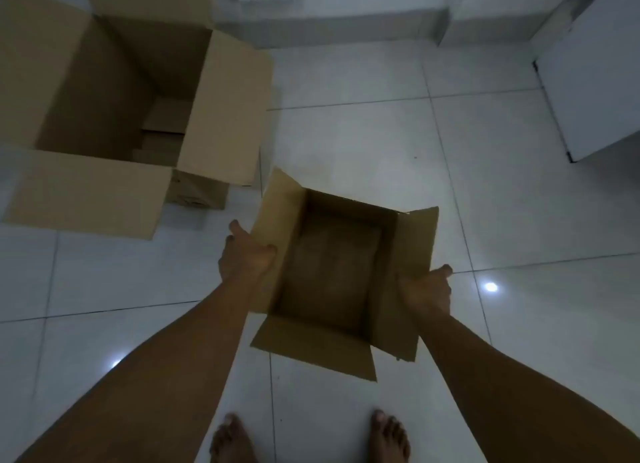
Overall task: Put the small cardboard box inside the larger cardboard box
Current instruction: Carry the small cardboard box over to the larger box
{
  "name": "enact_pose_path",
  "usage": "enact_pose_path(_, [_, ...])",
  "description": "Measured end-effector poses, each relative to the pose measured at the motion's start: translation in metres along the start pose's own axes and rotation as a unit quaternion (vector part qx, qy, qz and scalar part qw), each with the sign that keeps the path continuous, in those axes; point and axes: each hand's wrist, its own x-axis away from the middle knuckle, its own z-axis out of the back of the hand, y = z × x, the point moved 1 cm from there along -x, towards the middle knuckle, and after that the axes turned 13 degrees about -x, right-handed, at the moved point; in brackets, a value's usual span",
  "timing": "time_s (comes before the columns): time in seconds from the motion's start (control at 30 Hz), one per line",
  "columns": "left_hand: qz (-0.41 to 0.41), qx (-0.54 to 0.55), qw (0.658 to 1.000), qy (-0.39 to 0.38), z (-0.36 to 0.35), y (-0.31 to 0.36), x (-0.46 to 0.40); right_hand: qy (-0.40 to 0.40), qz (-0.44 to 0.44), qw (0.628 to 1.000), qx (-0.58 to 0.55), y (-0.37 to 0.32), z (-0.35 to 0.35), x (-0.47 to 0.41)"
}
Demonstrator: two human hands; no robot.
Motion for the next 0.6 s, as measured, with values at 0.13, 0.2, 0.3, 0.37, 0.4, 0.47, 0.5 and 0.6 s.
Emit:
enact_pose_path(0.13, [-0.018,0.046,0.997,-0.067,-0.009,-0.008,-0.02,-0.031,0.015,0.999,-0.022,0.013,-0.007,-0.021])
enact_pose_path(0.2, [-0.036,0.083,0.992,-0.091,-0.017,-0.014,-0.027,-0.042,0.044,0.998,-0.034,0.02,-0.009,-0.026])
enact_pose_path(0.3, [-0.041,0.127,0.984,-0.119,-0.023,-0.018,-0.033,-0.079,0.08,0.992,-0.052,0.027,-0.011,-0.029])
enact_pose_path(0.37, [-0.054,0.138,0.981,-0.125,-0.026,-0.016,-0.032,-0.084,0.114,0.989,-0.035,0.028,-0.014,-0.028])
enact_pose_path(0.4, [-0.061,0.135,0.981,-0.124,-0.027,-0.014,-0.031,-0.082,0.126,0.988,-0.03,0.029,-0.017,-0.028])
enact_pose_path(0.47, [-0.076,0.113,0.983,-0.121,-0.029,-0.01,-0.026,-0.082,0.13,0.988,-0.018,0.029,-0.02,-0.026])
enact_pose_path(0.5, [-0.084,0.1,0.984,-0.119,-0.028,-0.007,-0.021,-0.085,0.127,0.988,-0.013,0.028,-0.021,-0.024])
enact_pose_path(0.6, [-0.101,0.072,0.986,-0.108,-0.025,-0.003,-0.009,-0.09,0.129,0.988,0.004,0.023,-0.02,-0.018])
